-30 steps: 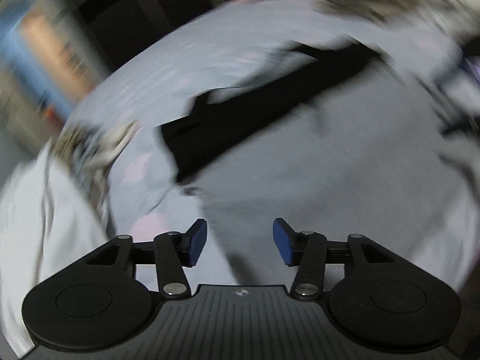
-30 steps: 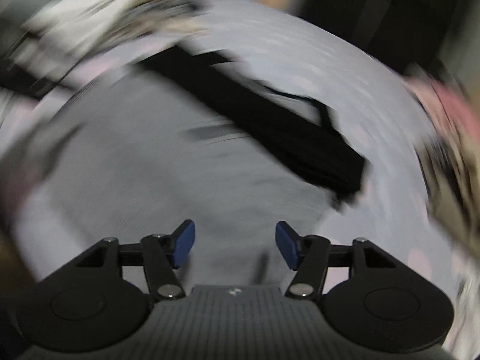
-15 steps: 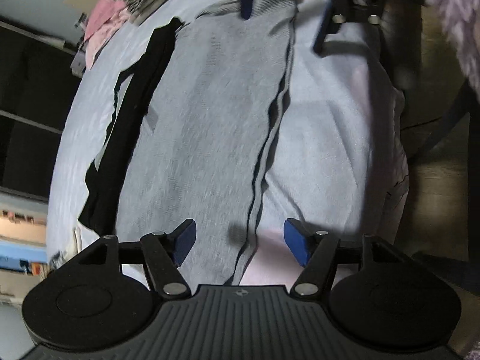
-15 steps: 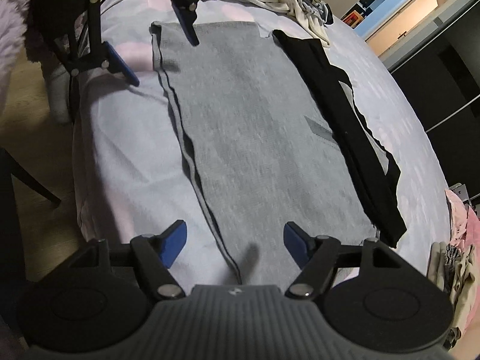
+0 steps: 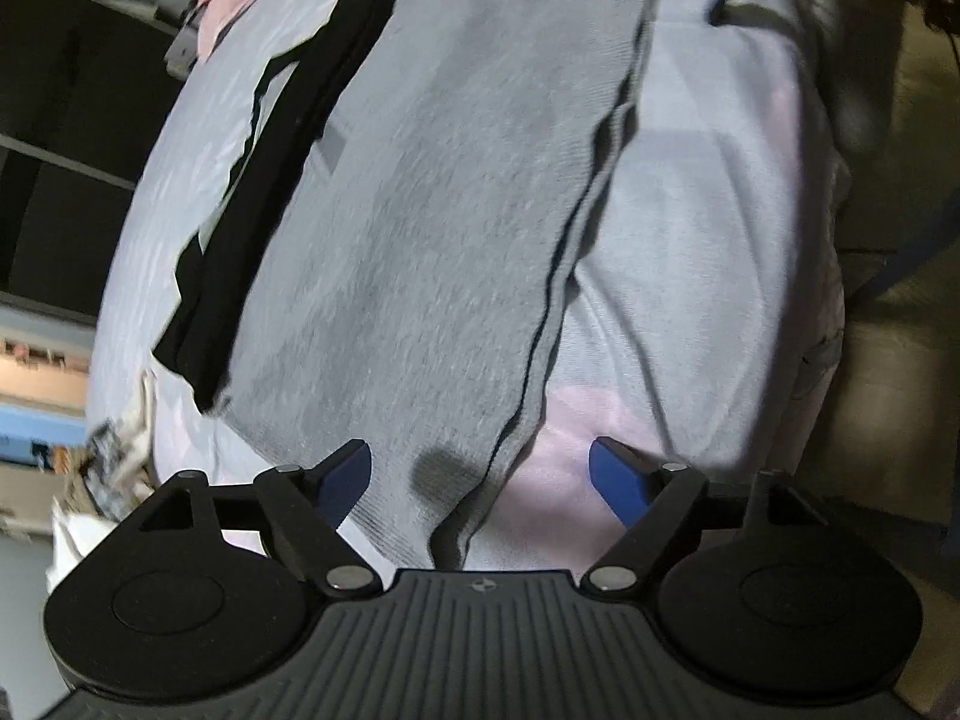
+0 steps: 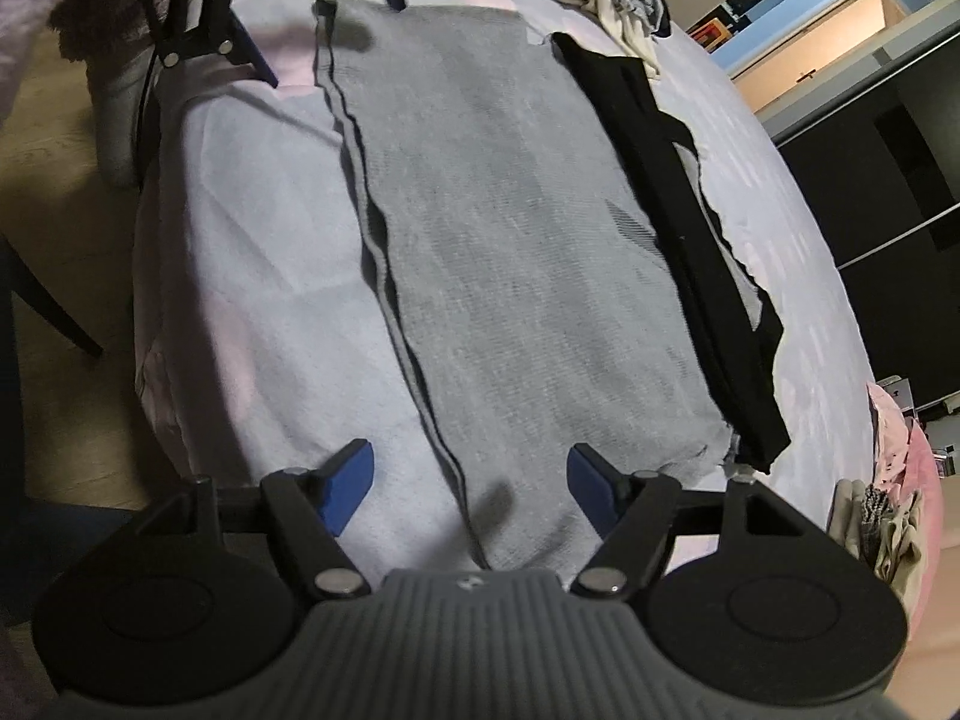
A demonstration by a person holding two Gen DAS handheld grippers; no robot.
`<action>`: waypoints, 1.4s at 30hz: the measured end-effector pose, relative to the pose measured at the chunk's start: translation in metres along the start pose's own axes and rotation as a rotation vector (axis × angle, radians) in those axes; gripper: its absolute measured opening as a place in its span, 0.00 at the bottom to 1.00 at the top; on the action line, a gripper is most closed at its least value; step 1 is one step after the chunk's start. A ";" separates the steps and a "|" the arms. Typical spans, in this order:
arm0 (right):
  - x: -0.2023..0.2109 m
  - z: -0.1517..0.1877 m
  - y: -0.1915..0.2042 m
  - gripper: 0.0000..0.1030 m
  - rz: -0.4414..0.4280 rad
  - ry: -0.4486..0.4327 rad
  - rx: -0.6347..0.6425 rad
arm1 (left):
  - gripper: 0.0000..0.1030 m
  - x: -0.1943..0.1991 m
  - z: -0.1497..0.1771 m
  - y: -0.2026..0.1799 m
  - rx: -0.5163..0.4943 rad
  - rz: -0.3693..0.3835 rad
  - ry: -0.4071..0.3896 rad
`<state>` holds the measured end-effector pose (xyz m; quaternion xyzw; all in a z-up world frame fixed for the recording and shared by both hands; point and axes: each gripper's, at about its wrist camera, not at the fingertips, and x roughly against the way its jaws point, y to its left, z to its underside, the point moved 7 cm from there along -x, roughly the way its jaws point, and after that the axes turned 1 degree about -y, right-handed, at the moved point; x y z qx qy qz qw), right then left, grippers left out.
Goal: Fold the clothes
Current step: 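Lift the grey hem toward the collar with both grippers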
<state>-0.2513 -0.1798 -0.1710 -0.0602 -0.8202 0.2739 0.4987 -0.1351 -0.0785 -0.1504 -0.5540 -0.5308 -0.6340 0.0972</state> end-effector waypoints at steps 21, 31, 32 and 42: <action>-0.019 0.007 -0.008 0.99 -0.041 0.125 -0.174 | 1.00 -0.009 0.012 0.021 0.311 0.013 0.082; -0.018 0.009 -0.008 0.99 -0.044 0.112 -0.178 | 1.00 -0.008 0.017 0.025 0.373 0.034 0.069; -0.017 0.009 -0.008 0.99 -0.042 0.103 -0.170 | 1.00 -0.007 0.016 0.024 0.348 0.026 0.051; -0.006 0.006 0.001 0.97 0.022 0.037 -0.048 | 0.95 0.014 0.004 0.001 0.016 -0.130 -0.111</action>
